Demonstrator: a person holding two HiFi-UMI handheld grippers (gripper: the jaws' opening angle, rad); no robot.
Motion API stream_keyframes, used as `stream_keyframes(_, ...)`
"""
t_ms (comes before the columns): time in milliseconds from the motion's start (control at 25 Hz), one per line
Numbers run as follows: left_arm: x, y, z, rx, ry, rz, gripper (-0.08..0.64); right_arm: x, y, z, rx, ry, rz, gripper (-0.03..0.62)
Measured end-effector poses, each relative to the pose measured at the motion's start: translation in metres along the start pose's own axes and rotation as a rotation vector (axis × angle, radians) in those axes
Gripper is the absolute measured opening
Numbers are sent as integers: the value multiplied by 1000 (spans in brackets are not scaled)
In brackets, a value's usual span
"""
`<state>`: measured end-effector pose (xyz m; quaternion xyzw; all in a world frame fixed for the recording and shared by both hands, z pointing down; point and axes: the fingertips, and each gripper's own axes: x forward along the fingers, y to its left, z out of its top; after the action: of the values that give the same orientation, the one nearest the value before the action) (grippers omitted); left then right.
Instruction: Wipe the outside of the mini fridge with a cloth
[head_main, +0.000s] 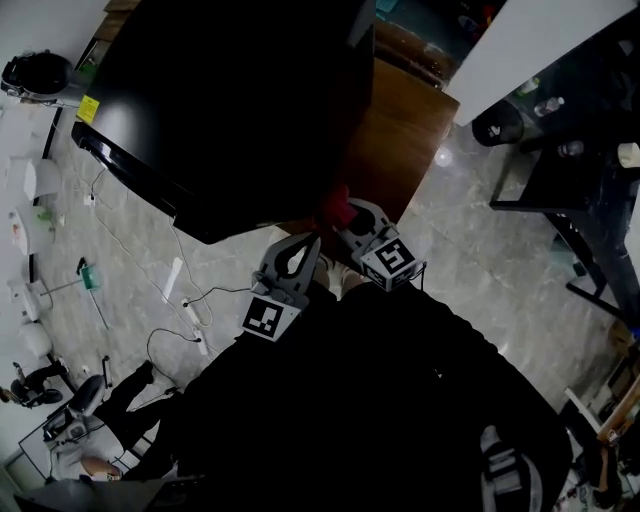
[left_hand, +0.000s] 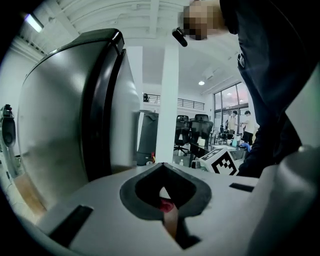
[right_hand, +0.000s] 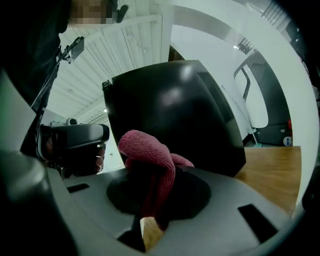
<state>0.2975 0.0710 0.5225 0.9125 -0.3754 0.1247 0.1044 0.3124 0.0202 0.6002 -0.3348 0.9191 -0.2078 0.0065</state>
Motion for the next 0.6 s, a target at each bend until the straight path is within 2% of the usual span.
stream_keyframes(120,-4,6,-15,-18,15,6,2,15,11,-14,36,11,26,87)
stream_keyframes(280,-8,15,-30,-25,26,12,2,42,4,-29,65,15,5,86)
stream_keyframes(600,6,21,-34,0,15,16,2,58,-13,-23,165,-69,-41,86)
